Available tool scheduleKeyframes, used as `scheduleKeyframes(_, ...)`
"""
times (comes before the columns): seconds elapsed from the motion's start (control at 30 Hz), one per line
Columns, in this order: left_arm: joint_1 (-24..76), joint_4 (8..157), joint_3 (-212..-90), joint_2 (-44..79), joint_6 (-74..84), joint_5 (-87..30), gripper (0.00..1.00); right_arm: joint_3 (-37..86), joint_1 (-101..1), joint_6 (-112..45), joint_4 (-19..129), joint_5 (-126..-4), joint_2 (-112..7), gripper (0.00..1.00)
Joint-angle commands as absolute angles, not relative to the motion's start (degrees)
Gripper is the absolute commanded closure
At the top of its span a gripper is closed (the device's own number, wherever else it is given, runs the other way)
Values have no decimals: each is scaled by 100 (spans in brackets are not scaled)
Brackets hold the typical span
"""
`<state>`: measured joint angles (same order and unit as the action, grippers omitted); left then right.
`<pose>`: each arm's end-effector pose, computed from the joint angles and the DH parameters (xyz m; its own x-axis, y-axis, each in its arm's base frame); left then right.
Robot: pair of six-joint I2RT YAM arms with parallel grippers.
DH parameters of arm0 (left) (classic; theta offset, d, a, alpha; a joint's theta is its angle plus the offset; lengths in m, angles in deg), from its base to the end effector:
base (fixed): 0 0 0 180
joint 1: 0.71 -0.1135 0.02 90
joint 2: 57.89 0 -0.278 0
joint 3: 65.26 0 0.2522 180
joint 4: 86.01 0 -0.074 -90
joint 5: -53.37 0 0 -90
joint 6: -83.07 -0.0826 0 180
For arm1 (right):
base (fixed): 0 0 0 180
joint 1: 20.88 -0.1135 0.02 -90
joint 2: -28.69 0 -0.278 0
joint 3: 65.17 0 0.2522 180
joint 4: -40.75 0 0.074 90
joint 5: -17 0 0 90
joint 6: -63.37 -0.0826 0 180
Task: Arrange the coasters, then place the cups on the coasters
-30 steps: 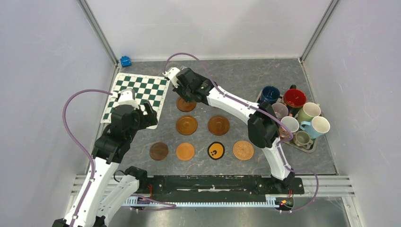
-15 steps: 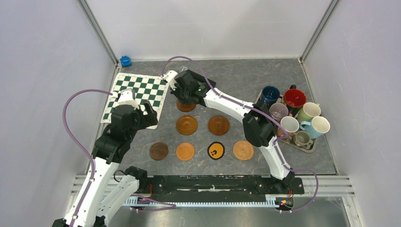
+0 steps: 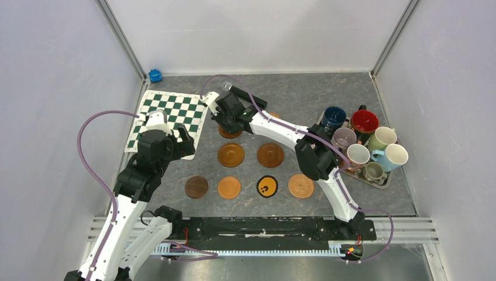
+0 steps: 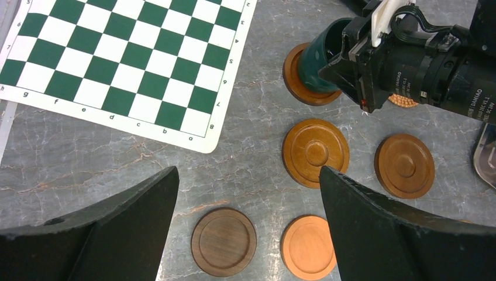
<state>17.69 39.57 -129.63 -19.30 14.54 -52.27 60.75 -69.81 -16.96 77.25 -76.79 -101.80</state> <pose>0.1632 -0.0308 0.3230 -0.4523 -0.2210 -0.8640 -0.0925 0.9752 -0.2010 0.3785 0.4260 0.2021 -0.3046 -0.6047 -0.7359 -0.7818 0.6001 -0.1694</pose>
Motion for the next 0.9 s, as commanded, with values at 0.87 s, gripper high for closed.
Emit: scheduleKeyframes(0.87,1793,4015,-12960,-1956,1276,-5448,3,6376,-7002,-1603,7171,-7462,-10068,84)
